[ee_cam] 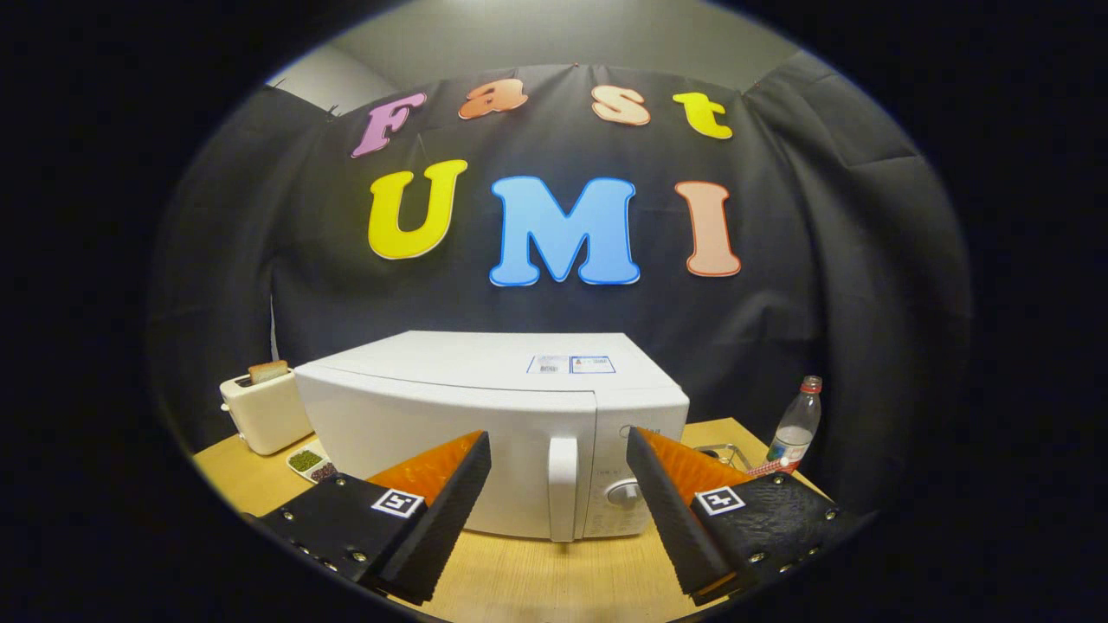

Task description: Open the microwave, put the food inside, and close the microwave door.

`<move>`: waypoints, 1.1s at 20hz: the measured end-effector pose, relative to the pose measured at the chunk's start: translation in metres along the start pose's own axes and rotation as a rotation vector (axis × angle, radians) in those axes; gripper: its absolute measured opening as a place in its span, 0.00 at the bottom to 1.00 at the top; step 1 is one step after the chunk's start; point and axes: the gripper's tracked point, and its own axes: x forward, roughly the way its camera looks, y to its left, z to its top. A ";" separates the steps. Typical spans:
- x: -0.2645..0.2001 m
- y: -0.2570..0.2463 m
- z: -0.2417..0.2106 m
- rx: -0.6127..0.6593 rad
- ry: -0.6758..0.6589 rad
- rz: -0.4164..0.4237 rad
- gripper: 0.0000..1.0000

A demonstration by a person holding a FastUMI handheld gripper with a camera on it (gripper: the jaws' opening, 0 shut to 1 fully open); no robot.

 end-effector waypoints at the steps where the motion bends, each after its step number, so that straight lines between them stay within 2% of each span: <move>1: 0.009 -0.003 -0.008 -0.005 0.018 0.001 0.98; 3: 0.024 -0.006 -0.024 -0.016 0.051 0.001 0.94; 4: 0.030 -0.007 -0.032 -0.020 0.067 0.004 0.84; 7: 0.042 -0.007 -0.052 -0.004 0.122 0.009 0.81; 8: 0.047 -0.009 -0.055 -0.005 0.124 0.009 0.60; 9: 0.052 -0.009 -0.057 -0.005 0.125 0.011 0.51; 11: 0.060 -0.003 -0.062 0.003 0.122 0.011 0.50; 12: 0.051 -0.004 -0.058 0.004 0.127 0.006 0.44; 13: 0.051 -0.004 -0.058 0.008 0.130 0.005 0.44; 14: 0.049 -0.001 -0.058 0.026 0.135 0.014 0.37; 15: 0.040 0.005 -0.055 0.035 0.162 0.004 0.36; 16: 0.049 0.002 -0.061 0.027 0.166 -0.011 0.17; 18: 0.049 0.001 -0.062 0.031 0.189 -0.020 0.17; 19: 0.046 0.002 -0.061 0.032 0.191 -0.021 0.11; 22: 0.024 0.007 -0.066 -0.011 0.203 -0.025 0.11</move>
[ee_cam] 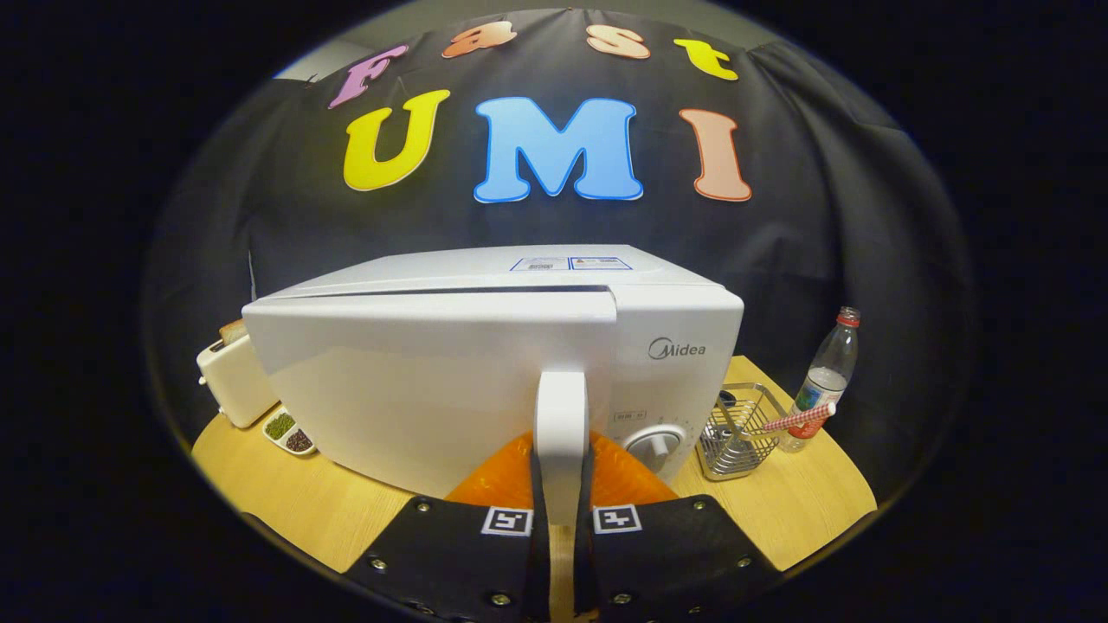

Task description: Open the microwave, put the food inside, and close the microwave door.

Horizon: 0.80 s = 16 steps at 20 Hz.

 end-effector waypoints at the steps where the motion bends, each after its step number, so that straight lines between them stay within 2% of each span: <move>1: -0.011 0.003 -0.001 -0.015 -0.009 -0.011 0.11; 5: -0.039 0.013 -0.014 0.037 0.017 -0.054 0.11; 9: -0.076 0.032 -0.026 0.077 0.051 -0.061 0.12; 10: -0.084 0.037 -0.030 0.084 0.050 -0.062 0.17; 16: -0.134 0.077 -0.048 0.102 0.050 -0.047 0.22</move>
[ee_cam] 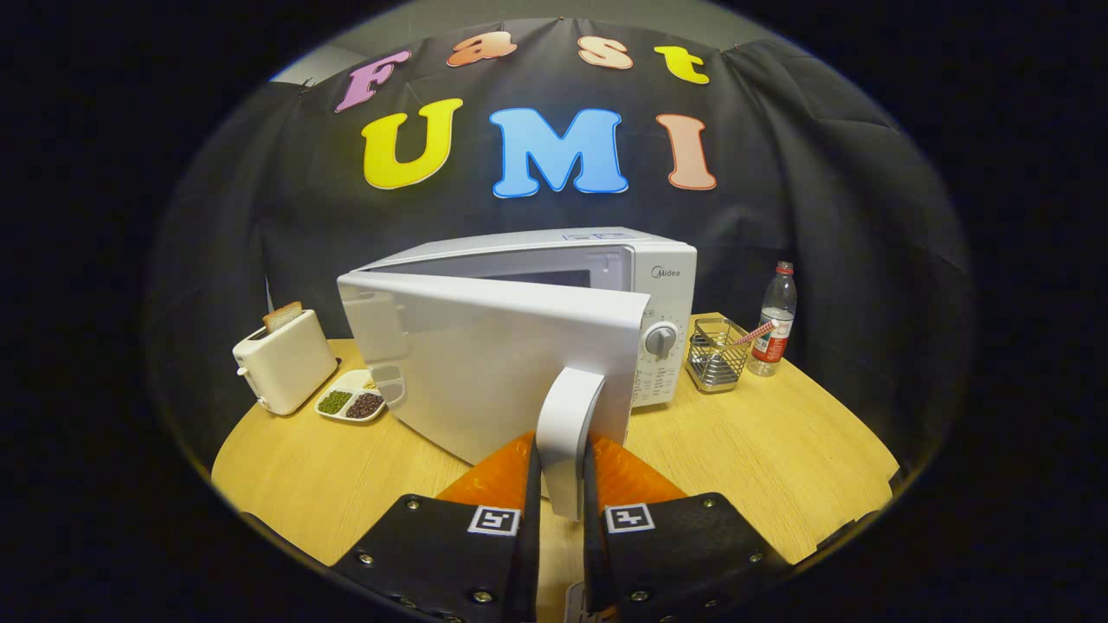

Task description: Open the microwave, put the food inside, and close the microwave door.

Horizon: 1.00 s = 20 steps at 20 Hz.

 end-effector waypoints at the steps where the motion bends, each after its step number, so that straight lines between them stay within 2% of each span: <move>1: -0.007 0.006 -0.003 0.004 0.001 0.008 0.22; 10: -0.069 0.089 -0.050 -0.021 0.034 0.124 0.26; 20: -0.106 0.173 -0.071 -0.101 0.024 0.229 0.26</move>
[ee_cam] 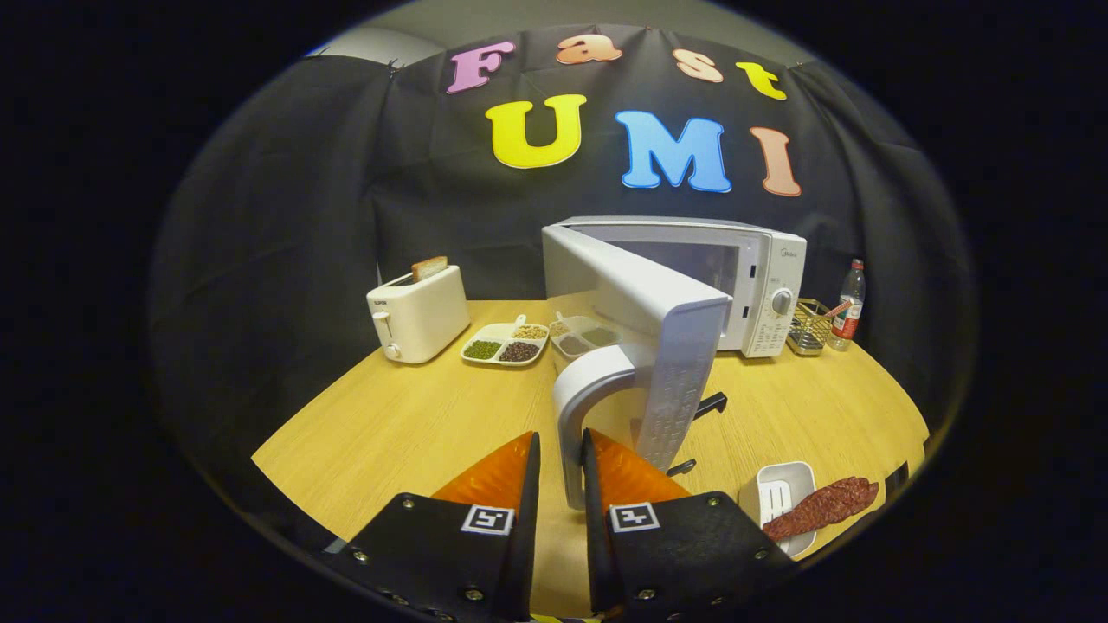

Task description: Open the microwave, put the food inside, and close the microwave door.

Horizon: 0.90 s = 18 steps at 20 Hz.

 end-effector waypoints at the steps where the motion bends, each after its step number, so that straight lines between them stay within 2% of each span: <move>1: -0.001 0.010 -0.002 0.000 0.000 0.009 0.26; 6: -0.004 0.068 -0.007 -0.048 0.007 0.117 0.26; 11: -0.013 0.125 -0.003 -0.119 0.027 0.337 0.26; 15: -0.052 0.141 0.015 -0.126 -0.025 0.492 0.27; 16: -0.062 0.141 0.022 -0.135 -0.044 0.519 0.46; 17: -0.073 0.136 0.032 -0.142 -0.071 0.529 0.60; 18: -0.082 0.124 0.040 -0.144 -0.103 0.520 0.92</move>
